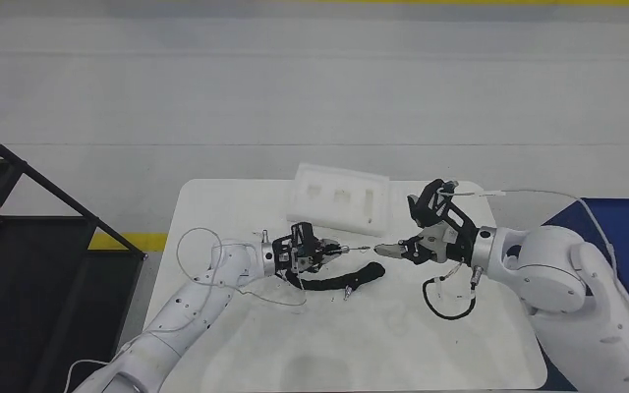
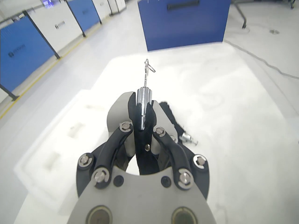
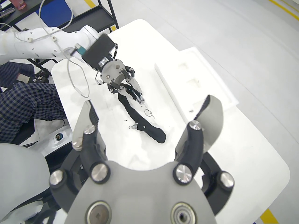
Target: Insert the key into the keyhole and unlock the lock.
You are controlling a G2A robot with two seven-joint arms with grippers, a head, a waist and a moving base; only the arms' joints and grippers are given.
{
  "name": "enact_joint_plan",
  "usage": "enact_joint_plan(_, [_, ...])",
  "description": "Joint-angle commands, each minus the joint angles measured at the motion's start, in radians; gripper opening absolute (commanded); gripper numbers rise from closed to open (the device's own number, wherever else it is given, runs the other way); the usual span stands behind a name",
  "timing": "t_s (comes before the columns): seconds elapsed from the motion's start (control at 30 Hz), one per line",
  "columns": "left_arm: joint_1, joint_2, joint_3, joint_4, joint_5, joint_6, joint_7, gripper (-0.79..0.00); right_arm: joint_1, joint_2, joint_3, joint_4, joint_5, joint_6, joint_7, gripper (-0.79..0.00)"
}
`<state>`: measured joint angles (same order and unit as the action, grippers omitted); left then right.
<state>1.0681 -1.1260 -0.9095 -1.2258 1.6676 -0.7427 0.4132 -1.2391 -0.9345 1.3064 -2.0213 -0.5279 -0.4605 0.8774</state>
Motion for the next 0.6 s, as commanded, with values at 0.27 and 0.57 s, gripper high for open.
enact_joint_plan(0.27, [-0.035, -0.032, 0.061, 0.048, -0.094, -0.034, -0.169, 0.0, -0.066, 0.007, 0.017, -0.003, 0.009, -0.019, -0.028, 0.0])
enact_joint_plan(0.57, [-0.132, -0.02, 0.01, 0.051, -0.111, -0.176, -0.079, 0.0, -0.006, -0.006, -0.053, 0.149, -0.003, -0.133, -0.15, 0.0])
